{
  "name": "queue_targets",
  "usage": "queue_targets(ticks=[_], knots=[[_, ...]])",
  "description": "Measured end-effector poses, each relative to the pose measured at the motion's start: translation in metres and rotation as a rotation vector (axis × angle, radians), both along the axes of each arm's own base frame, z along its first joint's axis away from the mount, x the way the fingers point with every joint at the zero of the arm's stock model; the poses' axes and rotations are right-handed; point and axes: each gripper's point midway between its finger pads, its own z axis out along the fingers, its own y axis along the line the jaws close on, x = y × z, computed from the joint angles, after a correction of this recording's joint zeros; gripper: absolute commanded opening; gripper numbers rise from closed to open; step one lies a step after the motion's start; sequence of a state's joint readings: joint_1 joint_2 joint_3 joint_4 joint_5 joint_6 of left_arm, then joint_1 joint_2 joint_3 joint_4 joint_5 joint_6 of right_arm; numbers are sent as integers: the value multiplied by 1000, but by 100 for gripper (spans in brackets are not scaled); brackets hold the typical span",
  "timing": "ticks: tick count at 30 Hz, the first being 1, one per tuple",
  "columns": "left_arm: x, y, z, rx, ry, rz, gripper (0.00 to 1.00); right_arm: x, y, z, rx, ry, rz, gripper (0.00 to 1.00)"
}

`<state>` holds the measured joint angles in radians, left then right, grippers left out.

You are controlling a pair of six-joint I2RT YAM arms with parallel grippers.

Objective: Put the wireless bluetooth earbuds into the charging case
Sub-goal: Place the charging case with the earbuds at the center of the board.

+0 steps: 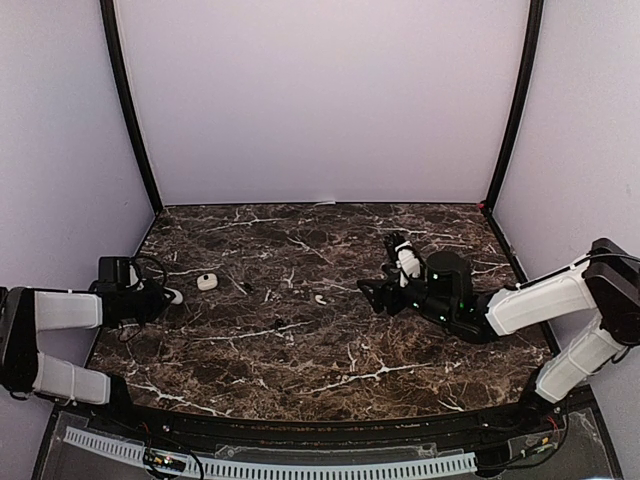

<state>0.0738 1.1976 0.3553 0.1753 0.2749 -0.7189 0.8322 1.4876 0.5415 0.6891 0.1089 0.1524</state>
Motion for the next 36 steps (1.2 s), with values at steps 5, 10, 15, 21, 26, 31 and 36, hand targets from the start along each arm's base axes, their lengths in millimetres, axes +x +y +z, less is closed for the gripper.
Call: queue_targets(ticks=[5,10,15,21,26,31,36], knots=[[11,7,-7,-5,13,20,9,0,0,3,21,-19,-1,76],[29,8,-7,-36,1,9,25,1,0,7,33,-31,-1,76],[40,5,-10,-64,6,-4,63,1,1,7,37,-35,-1,76],[40,11,-9,-45,15,33,78,0,1,7,37,-36,2,76],[37,24,13,36,-16,64,81,0,1,8,35,-41,7,76],[49,26,45,147,-51,37,99,-1,2,7,31,-42,11,76],[65,-8,60,280,-43,-91,99,-1,2,4,25,-36,15,76]])
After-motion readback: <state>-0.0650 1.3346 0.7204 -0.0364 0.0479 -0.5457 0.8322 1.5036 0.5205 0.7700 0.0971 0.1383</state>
